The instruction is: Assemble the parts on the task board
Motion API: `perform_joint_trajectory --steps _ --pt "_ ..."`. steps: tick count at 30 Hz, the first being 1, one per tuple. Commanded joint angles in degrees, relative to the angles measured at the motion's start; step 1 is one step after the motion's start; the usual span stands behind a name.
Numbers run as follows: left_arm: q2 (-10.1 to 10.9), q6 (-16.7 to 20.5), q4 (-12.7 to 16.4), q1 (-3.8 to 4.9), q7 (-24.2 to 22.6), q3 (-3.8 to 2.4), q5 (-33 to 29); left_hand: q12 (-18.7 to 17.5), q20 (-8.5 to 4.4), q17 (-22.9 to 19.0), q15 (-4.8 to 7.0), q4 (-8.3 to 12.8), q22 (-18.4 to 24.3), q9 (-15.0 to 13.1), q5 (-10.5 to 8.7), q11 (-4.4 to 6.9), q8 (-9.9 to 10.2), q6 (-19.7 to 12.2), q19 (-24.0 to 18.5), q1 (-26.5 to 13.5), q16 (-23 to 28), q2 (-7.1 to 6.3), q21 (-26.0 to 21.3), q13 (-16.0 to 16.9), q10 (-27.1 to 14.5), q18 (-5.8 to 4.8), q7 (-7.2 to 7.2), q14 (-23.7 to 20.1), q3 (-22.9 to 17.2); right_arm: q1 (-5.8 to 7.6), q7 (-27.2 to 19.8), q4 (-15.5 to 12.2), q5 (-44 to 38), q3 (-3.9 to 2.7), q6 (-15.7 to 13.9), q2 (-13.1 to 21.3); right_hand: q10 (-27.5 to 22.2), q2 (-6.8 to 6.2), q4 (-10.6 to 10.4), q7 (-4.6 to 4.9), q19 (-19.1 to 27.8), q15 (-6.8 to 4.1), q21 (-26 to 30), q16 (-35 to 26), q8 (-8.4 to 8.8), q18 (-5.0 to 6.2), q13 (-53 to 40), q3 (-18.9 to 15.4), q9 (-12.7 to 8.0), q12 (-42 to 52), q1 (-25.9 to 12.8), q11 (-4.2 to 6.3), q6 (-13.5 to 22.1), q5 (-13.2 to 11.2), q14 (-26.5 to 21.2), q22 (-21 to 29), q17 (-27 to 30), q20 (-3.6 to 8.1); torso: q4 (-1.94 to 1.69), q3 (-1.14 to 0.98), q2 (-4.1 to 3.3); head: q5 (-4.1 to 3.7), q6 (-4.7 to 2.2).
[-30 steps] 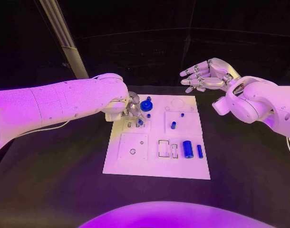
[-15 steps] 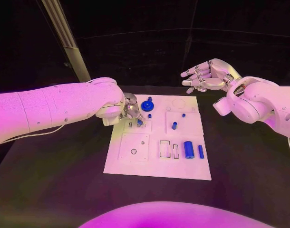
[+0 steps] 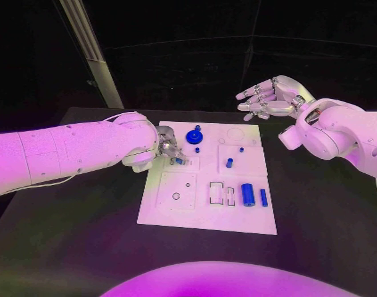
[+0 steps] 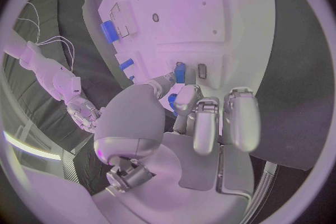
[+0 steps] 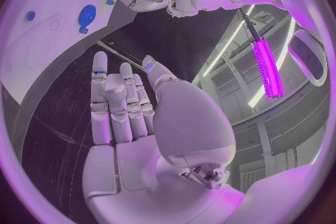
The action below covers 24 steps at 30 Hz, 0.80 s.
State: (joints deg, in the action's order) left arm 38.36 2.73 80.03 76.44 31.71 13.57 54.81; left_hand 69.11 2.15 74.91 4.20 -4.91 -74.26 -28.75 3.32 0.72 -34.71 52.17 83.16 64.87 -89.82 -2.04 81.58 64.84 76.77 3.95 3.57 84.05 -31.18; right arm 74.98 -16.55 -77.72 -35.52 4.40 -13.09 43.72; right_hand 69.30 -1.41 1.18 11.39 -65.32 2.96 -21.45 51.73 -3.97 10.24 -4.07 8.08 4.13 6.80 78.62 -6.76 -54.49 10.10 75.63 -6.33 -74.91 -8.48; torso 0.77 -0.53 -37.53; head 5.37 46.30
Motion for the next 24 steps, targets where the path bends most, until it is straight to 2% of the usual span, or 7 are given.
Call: perform_joint_trajectory --steps 1,9,24 --pt "0.1 3.0 0.1 -0.29 -1.0 0.00 4.7 -0.3 -0.11 15.1 0.11 7.9 -0.2 0.2 0.11 0.19 -0.3 -0.2 0.3 -0.1 -0.2 0.62 0.3 0.0 -0.1 -0.77 -0.19 6.0 -8.5 0.13 -0.5 0.0 -0.1 -0.04 0.5 0.0 -0.4 -0.05 -0.2 0.02 -0.4 -0.06 0.2 -0.3 0.20 0.14 0.1 0.3 0.0 -0.2 -0.5 -0.11 0.4 0.1 -0.4 0.1 -4.6 -0.14 0.11 0.04 -0.05 0.04 -0.04" --pt "-0.1 3.0 0.2 -0.65 -0.9 0.00 6.0 -0.3 -0.12 15.1 0.12 7.9 -0.4 0.1 0.10 0.20 -0.3 -0.3 0.4 -0.1 -0.2 0.60 0.4 0.0 -0.1 -0.82 -0.19 6.0 -8.6 0.12 -0.6 0.2 -0.1 -0.04 0.4 0.0 -0.4 -0.04 -0.2 0.02 -0.4 -0.05 0.3 -0.3 0.20 0.14 0.1 0.3 0.0 -0.2 -0.5 -0.12 0.4 0.1 -0.4 0.1 -4.6 -0.14 0.07 0.02 -0.10 -0.01 -0.03" --pt "-0.7 2.0 0.7 -0.81 -0.9 0.00 6.2 -0.1 -0.16 15.1 0.16 7.9 -0.7 0.1 0.09 0.23 -0.5 -0.3 0.5 -0.3 -0.2 0.44 0.6 0.2 0.1 -0.87 -0.21 6.0 -9.0 0.11 -0.7 0.5 -0.1 -0.03 0.7 -0.4 -0.4 -0.04 -0.2 0.02 -0.4 -0.05 0.3 -0.3 0.20 0.14 0.1 0.3 0.0 -0.2 -0.5 -0.12 0.4 0.1 -0.4 0.1 -4.6 -0.14 0.07 -0.01 -0.06 -0.07 0.15"
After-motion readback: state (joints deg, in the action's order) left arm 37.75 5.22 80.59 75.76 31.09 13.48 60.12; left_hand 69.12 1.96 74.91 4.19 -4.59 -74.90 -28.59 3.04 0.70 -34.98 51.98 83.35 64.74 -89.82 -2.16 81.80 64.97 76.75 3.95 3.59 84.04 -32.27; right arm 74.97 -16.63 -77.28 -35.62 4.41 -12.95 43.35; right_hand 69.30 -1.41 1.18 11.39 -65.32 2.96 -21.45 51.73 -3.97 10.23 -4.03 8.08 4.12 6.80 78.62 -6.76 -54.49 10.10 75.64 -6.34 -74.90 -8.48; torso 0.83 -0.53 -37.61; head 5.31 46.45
